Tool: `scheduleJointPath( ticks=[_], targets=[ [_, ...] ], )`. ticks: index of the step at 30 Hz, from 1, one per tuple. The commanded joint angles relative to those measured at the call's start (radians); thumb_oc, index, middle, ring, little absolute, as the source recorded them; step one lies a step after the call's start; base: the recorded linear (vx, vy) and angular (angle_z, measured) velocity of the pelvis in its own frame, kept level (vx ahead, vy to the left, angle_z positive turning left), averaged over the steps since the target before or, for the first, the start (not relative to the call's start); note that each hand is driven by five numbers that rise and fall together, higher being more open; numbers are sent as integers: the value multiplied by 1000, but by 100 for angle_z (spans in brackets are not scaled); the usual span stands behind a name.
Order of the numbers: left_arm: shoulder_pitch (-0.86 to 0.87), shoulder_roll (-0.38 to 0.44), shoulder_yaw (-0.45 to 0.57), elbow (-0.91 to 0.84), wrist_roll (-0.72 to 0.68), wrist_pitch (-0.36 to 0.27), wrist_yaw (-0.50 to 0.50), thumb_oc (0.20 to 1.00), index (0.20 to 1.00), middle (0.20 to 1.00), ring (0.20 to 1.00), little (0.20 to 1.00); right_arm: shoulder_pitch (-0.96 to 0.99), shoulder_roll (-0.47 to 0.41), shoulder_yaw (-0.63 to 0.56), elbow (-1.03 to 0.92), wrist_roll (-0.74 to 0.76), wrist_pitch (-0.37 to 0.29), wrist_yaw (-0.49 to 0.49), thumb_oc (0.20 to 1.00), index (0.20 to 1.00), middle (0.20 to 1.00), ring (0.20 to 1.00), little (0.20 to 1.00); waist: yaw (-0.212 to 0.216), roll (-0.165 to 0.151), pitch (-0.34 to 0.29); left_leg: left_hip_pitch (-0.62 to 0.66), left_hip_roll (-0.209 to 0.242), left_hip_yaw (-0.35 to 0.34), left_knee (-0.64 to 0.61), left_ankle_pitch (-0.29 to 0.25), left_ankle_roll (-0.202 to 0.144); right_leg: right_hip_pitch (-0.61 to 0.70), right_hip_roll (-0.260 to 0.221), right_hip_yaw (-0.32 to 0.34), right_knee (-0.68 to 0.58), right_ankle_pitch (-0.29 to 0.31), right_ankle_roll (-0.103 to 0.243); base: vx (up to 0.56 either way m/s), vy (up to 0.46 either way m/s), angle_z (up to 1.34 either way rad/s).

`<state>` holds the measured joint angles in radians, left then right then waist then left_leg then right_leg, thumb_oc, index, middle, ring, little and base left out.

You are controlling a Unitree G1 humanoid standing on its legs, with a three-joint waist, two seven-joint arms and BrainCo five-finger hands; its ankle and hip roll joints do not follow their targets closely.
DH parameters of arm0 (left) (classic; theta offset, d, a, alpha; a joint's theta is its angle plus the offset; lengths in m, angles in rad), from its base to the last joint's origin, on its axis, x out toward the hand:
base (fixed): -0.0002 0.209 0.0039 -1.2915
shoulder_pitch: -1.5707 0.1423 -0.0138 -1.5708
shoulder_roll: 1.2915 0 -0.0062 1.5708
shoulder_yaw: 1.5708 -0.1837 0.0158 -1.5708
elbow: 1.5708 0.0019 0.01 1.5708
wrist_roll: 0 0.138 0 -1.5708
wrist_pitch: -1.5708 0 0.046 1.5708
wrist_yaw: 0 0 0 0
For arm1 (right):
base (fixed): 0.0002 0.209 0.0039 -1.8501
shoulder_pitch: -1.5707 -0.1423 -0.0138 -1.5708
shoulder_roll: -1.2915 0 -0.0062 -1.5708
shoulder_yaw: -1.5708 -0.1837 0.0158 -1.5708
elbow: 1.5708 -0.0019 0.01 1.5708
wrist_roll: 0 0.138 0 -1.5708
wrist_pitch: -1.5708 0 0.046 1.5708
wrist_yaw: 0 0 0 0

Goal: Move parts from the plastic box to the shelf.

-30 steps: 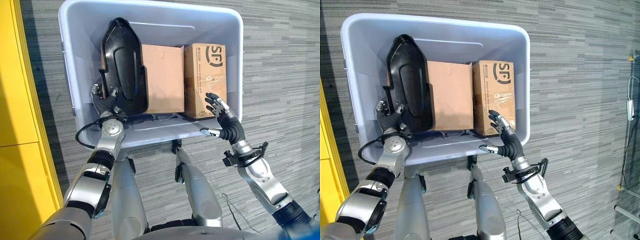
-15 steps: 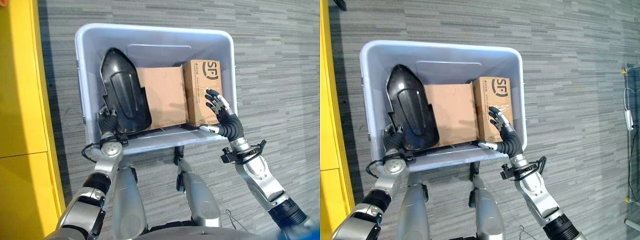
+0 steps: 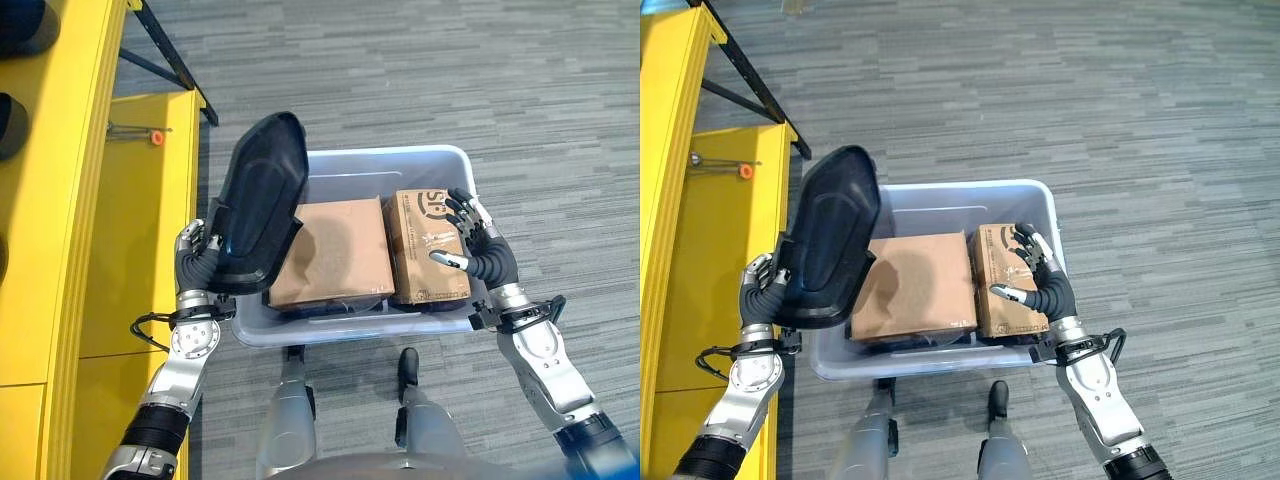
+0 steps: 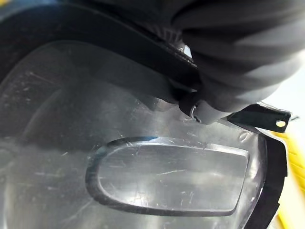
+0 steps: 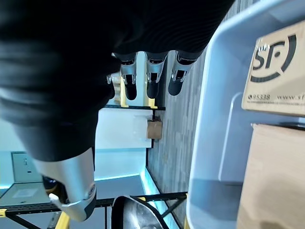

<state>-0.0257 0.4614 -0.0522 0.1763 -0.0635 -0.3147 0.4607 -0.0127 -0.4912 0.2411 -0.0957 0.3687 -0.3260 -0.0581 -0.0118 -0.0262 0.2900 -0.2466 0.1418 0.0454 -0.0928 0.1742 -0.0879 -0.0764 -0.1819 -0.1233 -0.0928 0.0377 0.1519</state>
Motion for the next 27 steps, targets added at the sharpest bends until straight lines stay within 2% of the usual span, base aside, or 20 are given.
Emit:
scheduleJointPath(
  ticks=[1, 5, 8, 13, 14, 15, 19, 20, 21, 22, 23, 24, 27],
  targets=[
    [-59, 39, 46, -19, 14, -99, -31, 200, 200, 200, 200, 200, -31, -1, -24, 9, -11, -34, 24, 1000, 1000, 1000, 1000, 1000, 5, -33, -70, 82, 86, -2, 21, -64, -51, -26, -96, 13, 86, 27, 61, 0, 0, 0],
    [-16, 33, 61, -91, -20, -116, -83, 200, 200, 200, 200, 200, -21, 6, -36, 13, -9, -28, 38, 1000, 1000, 1000, 1000, 1000, 6, -18, -102, 113, 86, -2, 21, -72, -52, 11, -96, 9, 82, 16, 60, 37, -17, 0],
    [21, 17, 62, -147, -96, -127, -147, 200, 200, 200, 200, 200, -15, 13, -41, 17, -7, -22, 47, 1000, 1000, 1000, 1000, 1000, 6, -5, -135, 138, 90, -2, 18, -74, -54, 37, -94, 4, 79, 9, 58, 21, -36, 1],
    [89, -6, 57, -210, -160, -121, -219, 200, 200, 200, 200, 200, 7, 18, -41, 23, -14, -14, 59, 1000, 1000, 1000, 1000, 1000, 10, 10, -167, 169, 100, -10, 19, -73, -56, 74, -82, -3, 96, -20, 50, 5, -59, 2],
    [118, -26, 32, -230, -220, -112, -264, 200, 200, 200, 200, 200, 7, 23, -31, 35, -14, -10, 58, 1000, 1000, 1000, 1000, 1000, 14, 17, -176, 182, 115, -23, 23, -64, -58, 88, -63, -2, 135, -58, 35, -29, -99, 4],
    [118, -26, 32, -230, -221, -112, -265, 200, 200, 200, 200, 200, 7, 23, -31, 35, -15, -11, 58, 1000, 1000, 1000, 1000, 1000, 14, 18, -175, 182, 116, -24, 23, -64, -59, 88, -63, -3, 137, -60, 35, -70, -153, 9],
    [162, -53, -9, -258, -281, -87, -325, 200, 200, 200, 200, 200, -6, 19, -13, 31, 2, -10, 66, 1000, 1000, 1000, 1000, 1000, 25, 35, -184, 193, 159, -57, 25, -27, -65, 99, 0, -12, 198, -131, -3, -85, -180, 18],
    [174, -45, -22, -278, -300, -80, -345, 200, 200, 200, 200, 200, -66, 13, 18, 28, 16, -15, 61, 1000, 1000, 1000, 1000, 1000, 44, 49, -161, 181, 201, -88, 33, 31, -74, 59, 57, -21, 295, -178, -41, -161, -243, 8],
    [174, -45, -21, -279, -301, -79, -345, 200, 200, 200, 200, 200, -68, 13, 19, 30, 16, -16, 61, 1000, 1000, 1000, 1000, 1000, 43, 51, -160, 180, 204, -90, 32, 33, -75, 56, 59, -22, 299, -180, -42, -219, -268, 8],
    [180, -42, -24, -282, -297, -79, -347, 200, 200, 200, 200, 200, -93, 12, 28, 32, 16, -21, 59, 1000, 1000, 1000, 1000, 1000, 49, 57, -148, 174, 218, -101, 27, 61, -82, 43, 75, -33, 317, -188, -51, -244, -224, 19],
    [191, -44, -32, -282, -312, -79, -354, 200, 200, 200, 200, 200, -156, 15, 56, 34, 12, -29, 43, 1000, 1000, 1000, 1000, 1000, 75, 73, -125, 143, 245, -129, 11, 133, -98, 10, 107, -57, 348, -203, -66, -392, -318, 23],
    [187, -49, -37, -280, -320, -73, -356, 200, 200, 200, 200, 200, -189, 14, 60, 45, 4, -34, 25, 1000, 1000, 1000, 1000, 1000, 87, 81, -106, 97, 244, -124, 6, 168, -95, -15, 107, -92, 367, -204, -76, -319, -251, 42],
    [176, -53, -42, -270, -328, -77, -356, 200, 200, 200, 200, 200, -212, 5, 69, 57, -26, -36, 5, 1000, 1000, 1000, 1000, 1000, 95, 72, -100, 60, 222, -97, 13, 195, -81, -18, 78, -129, 344, -193, -77, -204, -108, 83]
  ],
)
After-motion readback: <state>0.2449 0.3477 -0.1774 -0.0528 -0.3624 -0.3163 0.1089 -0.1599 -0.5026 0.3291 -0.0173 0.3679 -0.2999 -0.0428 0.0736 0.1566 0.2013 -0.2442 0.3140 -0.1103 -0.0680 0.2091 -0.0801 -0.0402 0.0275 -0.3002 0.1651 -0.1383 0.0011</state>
